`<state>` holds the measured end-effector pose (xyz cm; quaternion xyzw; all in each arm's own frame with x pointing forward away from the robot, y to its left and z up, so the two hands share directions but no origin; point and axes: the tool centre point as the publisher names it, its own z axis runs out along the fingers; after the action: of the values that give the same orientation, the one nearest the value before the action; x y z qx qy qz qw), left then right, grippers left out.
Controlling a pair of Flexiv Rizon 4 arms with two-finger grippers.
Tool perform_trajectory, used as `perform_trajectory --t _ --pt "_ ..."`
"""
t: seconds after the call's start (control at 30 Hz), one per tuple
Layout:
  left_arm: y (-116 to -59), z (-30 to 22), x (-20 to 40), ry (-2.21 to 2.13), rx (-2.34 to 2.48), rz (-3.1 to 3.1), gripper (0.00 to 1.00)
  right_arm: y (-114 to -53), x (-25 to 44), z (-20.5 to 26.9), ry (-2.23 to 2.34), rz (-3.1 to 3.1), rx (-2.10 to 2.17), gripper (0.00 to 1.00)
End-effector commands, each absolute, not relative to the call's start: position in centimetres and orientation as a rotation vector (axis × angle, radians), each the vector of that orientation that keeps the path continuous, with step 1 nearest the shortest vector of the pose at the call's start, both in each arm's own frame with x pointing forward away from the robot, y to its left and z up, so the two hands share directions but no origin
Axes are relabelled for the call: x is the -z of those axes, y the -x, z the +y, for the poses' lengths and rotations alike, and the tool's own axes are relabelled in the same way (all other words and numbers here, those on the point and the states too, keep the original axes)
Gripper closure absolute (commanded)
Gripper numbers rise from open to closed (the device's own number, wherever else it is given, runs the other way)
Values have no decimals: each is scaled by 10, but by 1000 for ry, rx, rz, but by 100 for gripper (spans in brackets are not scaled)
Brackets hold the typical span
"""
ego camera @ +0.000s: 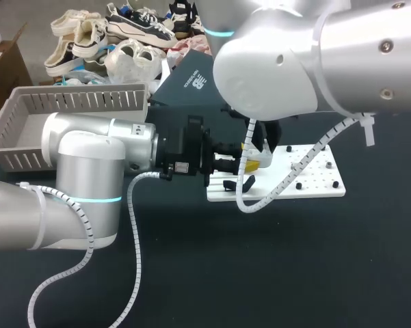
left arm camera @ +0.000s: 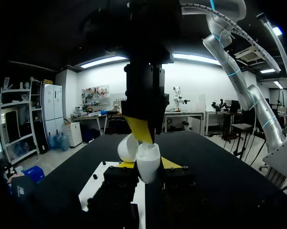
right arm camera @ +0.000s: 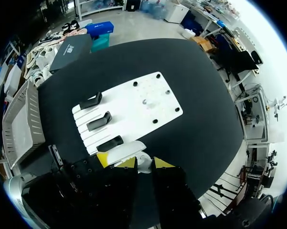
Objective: Pick up each earbud case from the left stands, insert the matching earbuds, close the lid, and place the case in the box.
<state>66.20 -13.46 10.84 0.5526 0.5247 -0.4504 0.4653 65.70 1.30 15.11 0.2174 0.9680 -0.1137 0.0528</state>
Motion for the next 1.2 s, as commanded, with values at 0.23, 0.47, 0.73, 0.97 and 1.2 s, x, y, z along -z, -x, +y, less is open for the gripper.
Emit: perform_trajectory --t 0.23,0.47,0.73,0.97,1.2 --pt "-662 -134 -108 -1354 1104 1287 100 -657 -149 13 -661 2946 347 79" --pt "-662 -134 -108 -1354 1104 1287 100 -657 -148 13 -659 2957 321 66" --pt "-662 -134 -108 -1354 1104 1287 100 -648 -169 0 -685 2928 176 65" --pt "-662 -134 -108 -1354 1104 1287 100 -643 -179 -31 -666 2889 -57 62" --pt "-662 -134 -108 -1354 1104 1287 100 -650 -173 -61 -685 2838 -206 54"
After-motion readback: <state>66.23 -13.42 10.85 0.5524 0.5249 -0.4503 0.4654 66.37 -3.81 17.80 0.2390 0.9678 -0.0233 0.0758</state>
